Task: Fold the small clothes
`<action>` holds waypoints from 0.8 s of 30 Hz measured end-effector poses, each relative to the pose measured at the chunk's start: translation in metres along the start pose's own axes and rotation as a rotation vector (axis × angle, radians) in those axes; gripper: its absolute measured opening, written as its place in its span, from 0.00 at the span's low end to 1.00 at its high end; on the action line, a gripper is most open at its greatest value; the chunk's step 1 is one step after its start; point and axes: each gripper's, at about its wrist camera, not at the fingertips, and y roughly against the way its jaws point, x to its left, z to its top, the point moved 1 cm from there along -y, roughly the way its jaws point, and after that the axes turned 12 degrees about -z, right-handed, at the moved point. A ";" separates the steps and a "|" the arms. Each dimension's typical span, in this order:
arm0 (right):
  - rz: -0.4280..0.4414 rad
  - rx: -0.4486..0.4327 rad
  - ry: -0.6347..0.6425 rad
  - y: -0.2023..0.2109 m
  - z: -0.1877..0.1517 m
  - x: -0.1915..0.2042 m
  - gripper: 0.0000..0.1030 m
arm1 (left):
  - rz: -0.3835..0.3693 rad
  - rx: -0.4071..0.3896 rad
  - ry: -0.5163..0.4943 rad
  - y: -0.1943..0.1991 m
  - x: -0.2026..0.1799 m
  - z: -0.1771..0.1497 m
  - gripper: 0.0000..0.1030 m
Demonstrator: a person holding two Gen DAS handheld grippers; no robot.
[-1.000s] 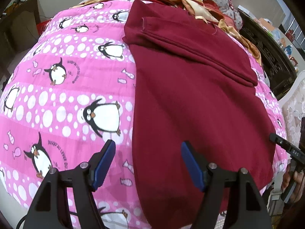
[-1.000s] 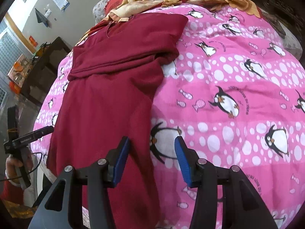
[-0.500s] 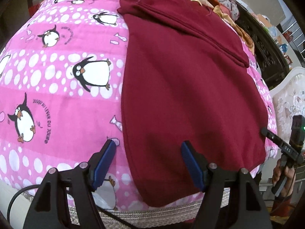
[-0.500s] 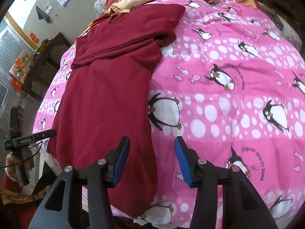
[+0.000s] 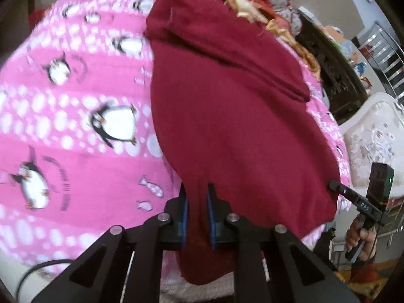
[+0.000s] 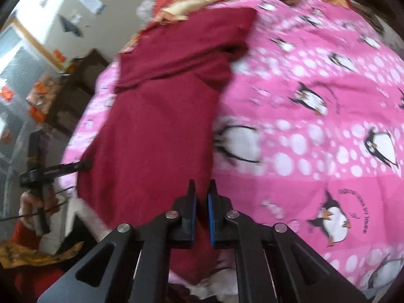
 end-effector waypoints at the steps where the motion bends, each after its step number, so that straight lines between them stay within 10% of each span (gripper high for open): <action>1: 0.024 -0.003 0.013 0.006 -0.001 0.005 0.18 | 0.000 -0.014 -0.011 0.010 -0.001 -0.001 0.12; 14: 0.070 0.130 -0.005 -0.006 -0.027 0.018 0.29 | 0.071 0.024 0.052 0.001 0.035 -0.013 0.15; 19: 0.109 0.139 0.029 0.000 -0.041 0.023 0.46 | 0.070 0.030 0.075 -0.003 0.036 -0.010 0.47; 23: 0.129 0.133 0.023 -0.003 -0.041 0.027 0.44 | 0.050 0.036 0.093 -0.007 0.037 -0.019 0.52; 24: 0.121 0.123 0.038 -0.002 -0.040 0.029 0.27 | 0.053 0.040 0.087 -0.008 0.036 -0.020 0.52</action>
